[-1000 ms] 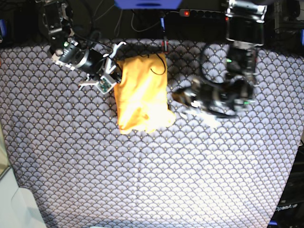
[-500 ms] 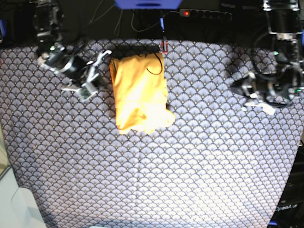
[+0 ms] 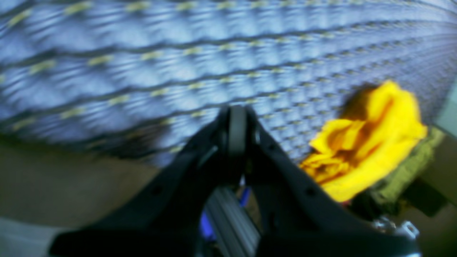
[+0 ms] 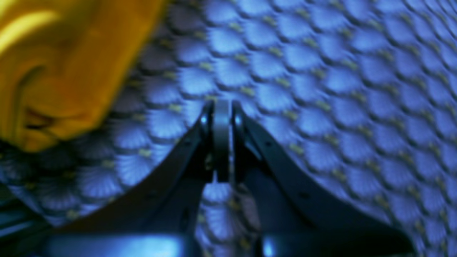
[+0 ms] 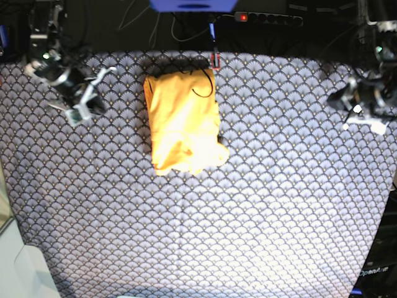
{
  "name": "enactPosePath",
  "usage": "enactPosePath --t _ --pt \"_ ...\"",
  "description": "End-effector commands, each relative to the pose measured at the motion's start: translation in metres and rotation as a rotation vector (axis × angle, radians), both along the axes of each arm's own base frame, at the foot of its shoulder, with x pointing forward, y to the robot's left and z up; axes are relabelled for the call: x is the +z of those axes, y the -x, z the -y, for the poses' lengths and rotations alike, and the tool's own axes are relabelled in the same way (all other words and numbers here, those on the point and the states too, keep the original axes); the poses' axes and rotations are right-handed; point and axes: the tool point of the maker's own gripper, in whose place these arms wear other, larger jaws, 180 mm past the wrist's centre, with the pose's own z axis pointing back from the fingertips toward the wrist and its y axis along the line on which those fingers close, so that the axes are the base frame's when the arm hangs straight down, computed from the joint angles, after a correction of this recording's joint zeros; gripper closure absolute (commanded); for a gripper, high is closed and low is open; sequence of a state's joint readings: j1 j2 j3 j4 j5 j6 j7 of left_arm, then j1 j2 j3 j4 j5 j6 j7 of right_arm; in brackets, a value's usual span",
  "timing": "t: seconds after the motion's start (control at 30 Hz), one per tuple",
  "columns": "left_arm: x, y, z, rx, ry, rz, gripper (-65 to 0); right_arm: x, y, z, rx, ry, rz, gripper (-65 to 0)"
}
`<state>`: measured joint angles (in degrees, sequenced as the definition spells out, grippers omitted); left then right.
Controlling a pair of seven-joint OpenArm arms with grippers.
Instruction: Fold the T-shirt properly
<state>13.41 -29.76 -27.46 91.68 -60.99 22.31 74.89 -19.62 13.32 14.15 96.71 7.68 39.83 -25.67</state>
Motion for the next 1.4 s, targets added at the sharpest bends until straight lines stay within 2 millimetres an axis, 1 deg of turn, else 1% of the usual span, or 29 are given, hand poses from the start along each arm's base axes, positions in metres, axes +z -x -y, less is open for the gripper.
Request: enactPosePath --t 0.0,0.13,0.17,0.23,0.33,0.37,0.5,0.57,0.63,0.7,0.8,0.9,1.0,1.03,1.1,1.17,1.27,1.37 --pt "0.015 -0.004 -0.002 -0.023 -0.012 0.038 0.0 0.007 0.001 0.009 -0.017 0.000 0.026 0.0" --pt "0.027 0.016 0.007 -0.076 -0.055 0.053 0.0 0.001 0.027 0.043 -0.105 0.040 -0.019 0.0" --pt "0.028 0.024 0.011 -0.093 -0.064 0.048 0.0 -0.001 0.035 0.051 -0.125 0.049 -0.032 0.0" --pt "0.032 0.034 0.021 -0.133 -0.074 0.053 0.0 -0.004 0.050 0.064 -0.176 0.059 -0.055 0.0" --pt "0.033 0.047 0.033 -0.168 -0.073 0.043 0.0 -0.004 0.072 0.085 -0.260 0.070 -0.069 0.0" --pt "0.031 0.052 0.038 -0.167 -0.061 0.037 0.0 -0.004 0.079 0.088 -0.275 0.068 -0.064 0.0" --pt "0.023 0.071 0.045 -0.168 -0.041 -0.009 0.0 -0.004 0.107 0.097 -0.331 0.061 -0.070 0.0" --pt "0.019 0.078 0.048 -0.177 -0.036 -0.028 0.0 -0.004 0.120 0.105 -0.355 0.072 -0.083 0.0" --pt "0.012 0.088 0.054 -0.191 -0.024 -0.058 0.0 -0.010 0.136 0.108 -0.389 0.065 -0.107 0.0" --pt "0.002 0.099 0.061 -0.197 -0.035 -0.080 0.0 -0.015 0.151 0.107 -0.428 0.039 -0.112 0.0" --pt "-0.018 0.115 0.064 -0.225 -0.117 -0.112 0.0 -0.026 0.169 0.099 -0.467 -0.004 -0.129 0.0" --pt "-0.039 0.127 0.076 -0.295 -0.193 -0.130 0.0 -0.041 0.186 0.098 -0.502 -0.030 -0.179 0.0" --pt "-0.068 0.144 0.081 -0.339 -0.257 -0.175 0.0 -0.063 0.206 0.099 -0.544 -0.058 -0.246 0.0" --pt "-0.080 0.151 0.081 -0.347 -0.278 -0.197 0.0 -0.071 0.214 0.099 -0.560 -0.070 -0.268 0.0" --pt "-0.101 0.165 0.076 -0.351 -0.317 -0.233 0.0 -0.084 0.214 0.104 -0.590 -0.100 -0.267 0.0" --pt "-0.115 0.164 0.074 -0.390 -0.346 -0.214 0.0 -0.102 0.222 0.108 -0.632 -0.133 -0.288 0.0" --pt "-0.136 0.169 0.069 -0.441 -0.355 -0.208 0.0 -0.130 0.232 0.114 -0.687 -0.165 -0.325 0.0" --pt "-0.156 0.178 0.058 -0.449 -0.370 -0.220 0.0 -0.157 0.239 0.109 -0.715 -0.190 -0.345 0.0"
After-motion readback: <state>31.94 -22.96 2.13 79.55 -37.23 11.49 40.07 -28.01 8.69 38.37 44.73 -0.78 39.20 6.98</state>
